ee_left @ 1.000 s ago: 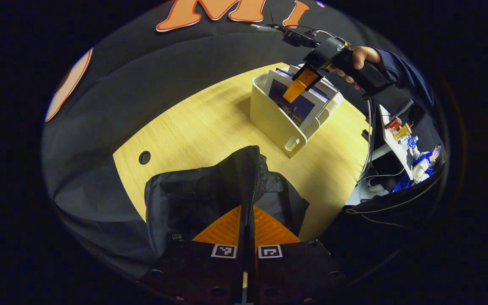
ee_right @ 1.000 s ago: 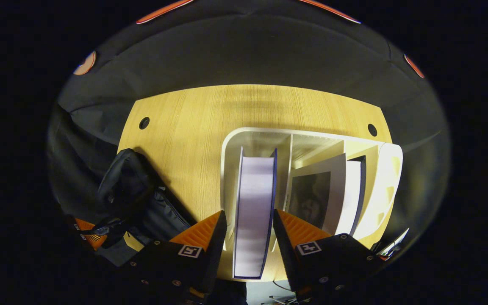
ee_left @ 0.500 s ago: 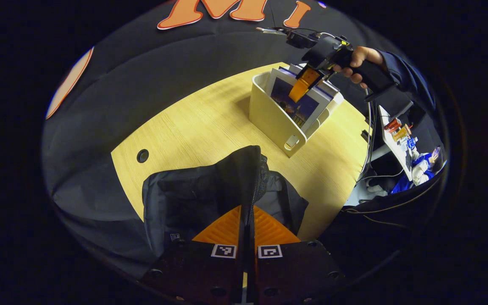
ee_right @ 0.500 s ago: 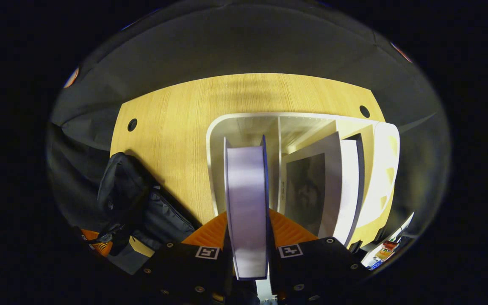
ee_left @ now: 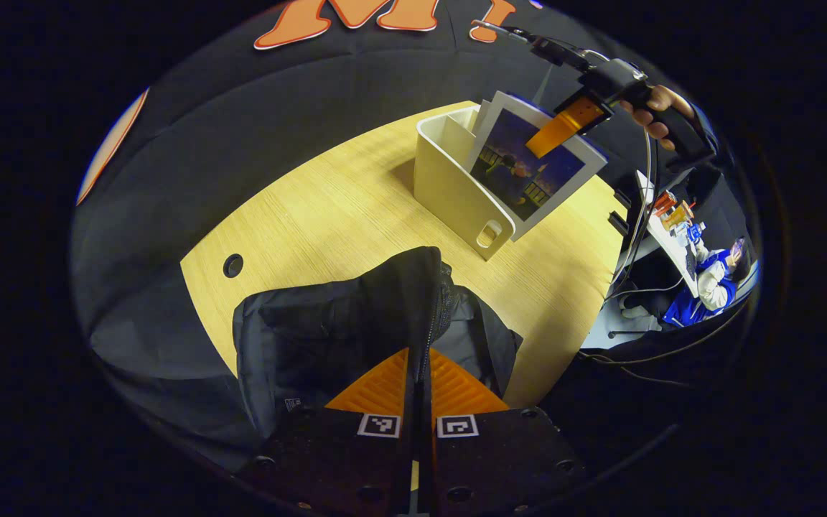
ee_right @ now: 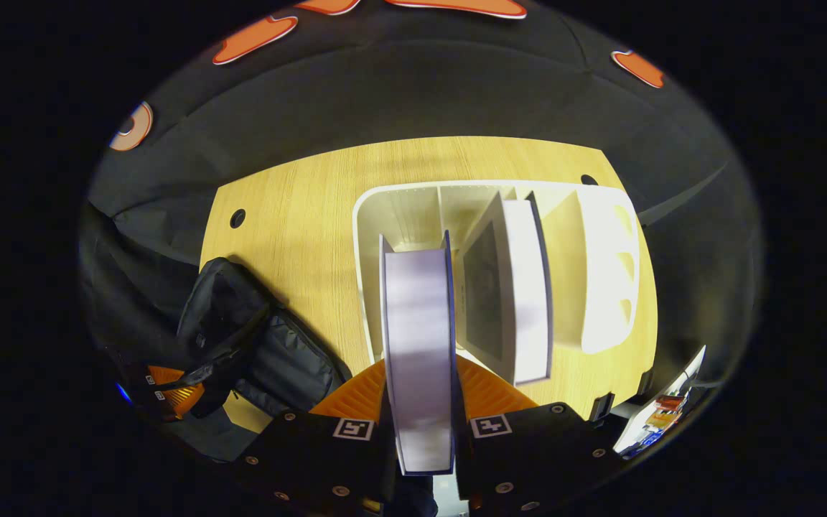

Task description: Open the schoolbag, grab two books from the bookshelf and put them into the schoolbag.

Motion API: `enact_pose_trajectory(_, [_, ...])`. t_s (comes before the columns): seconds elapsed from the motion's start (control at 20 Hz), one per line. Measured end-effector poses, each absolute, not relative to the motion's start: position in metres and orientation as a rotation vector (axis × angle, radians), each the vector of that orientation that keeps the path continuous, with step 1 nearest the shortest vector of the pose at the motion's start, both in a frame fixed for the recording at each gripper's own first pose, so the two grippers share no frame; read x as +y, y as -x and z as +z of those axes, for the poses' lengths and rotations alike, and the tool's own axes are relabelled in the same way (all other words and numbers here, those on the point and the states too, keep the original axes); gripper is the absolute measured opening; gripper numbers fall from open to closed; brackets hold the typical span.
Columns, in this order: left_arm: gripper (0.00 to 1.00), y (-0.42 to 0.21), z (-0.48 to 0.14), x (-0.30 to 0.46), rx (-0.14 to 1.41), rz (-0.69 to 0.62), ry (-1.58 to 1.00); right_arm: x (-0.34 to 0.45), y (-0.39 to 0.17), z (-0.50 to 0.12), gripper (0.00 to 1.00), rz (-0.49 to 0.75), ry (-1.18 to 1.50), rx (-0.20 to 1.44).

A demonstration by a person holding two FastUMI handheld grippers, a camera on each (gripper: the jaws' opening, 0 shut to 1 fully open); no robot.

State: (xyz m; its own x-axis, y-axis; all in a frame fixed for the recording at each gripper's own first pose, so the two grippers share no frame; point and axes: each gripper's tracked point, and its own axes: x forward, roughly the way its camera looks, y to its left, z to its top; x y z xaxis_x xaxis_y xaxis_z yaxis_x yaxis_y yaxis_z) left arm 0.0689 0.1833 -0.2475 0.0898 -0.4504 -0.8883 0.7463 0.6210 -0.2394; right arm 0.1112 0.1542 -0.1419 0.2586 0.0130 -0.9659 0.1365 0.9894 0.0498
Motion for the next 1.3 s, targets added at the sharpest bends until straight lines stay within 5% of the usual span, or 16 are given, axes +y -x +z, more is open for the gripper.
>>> enact_pose_trajectory(1.3, [0.04,-0.062,-0.261,0.175,1.174,-0.88,-0.24,0.179,0.057,-0.118,0.32,-0.026,-0.584,1.127])
